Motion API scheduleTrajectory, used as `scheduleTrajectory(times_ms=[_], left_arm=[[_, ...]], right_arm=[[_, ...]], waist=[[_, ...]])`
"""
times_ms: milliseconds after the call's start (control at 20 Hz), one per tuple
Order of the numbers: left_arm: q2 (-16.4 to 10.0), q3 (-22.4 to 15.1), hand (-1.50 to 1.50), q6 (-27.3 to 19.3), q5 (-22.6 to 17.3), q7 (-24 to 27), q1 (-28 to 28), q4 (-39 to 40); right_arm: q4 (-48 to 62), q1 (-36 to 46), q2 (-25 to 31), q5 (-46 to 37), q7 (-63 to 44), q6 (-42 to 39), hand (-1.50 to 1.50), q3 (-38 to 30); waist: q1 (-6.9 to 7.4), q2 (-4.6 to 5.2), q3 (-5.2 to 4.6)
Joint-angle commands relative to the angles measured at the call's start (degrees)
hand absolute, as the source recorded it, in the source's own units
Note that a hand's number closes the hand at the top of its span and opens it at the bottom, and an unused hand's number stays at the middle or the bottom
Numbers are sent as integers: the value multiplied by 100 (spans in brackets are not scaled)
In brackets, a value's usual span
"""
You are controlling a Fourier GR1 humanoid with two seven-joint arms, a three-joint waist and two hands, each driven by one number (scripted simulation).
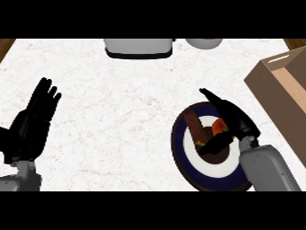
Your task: Pick the sweet potato from the plate and place it in the cardboard box
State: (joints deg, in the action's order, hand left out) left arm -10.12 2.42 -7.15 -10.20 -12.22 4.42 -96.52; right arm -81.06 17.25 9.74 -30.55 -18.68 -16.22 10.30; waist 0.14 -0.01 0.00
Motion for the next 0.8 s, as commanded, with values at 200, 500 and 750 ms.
scheduleTrajectory(times_ms=[200,500,750], left_arm=[[293,-95,0,-156,295,-273,245,3],[359,-72,0,-20,445,-11,120,70],[527,-84,0,-97,444,-83,306,131]], right_arm=[[168,85,-221,-206,46,-254,-150,-144],[706,60,-151,-479,641,-146,-150,-256],[771,98,-550,-639,389,50,-150,-157]], waist=[[-5,-2,0],[-2,1,0],[-7,0,0]])
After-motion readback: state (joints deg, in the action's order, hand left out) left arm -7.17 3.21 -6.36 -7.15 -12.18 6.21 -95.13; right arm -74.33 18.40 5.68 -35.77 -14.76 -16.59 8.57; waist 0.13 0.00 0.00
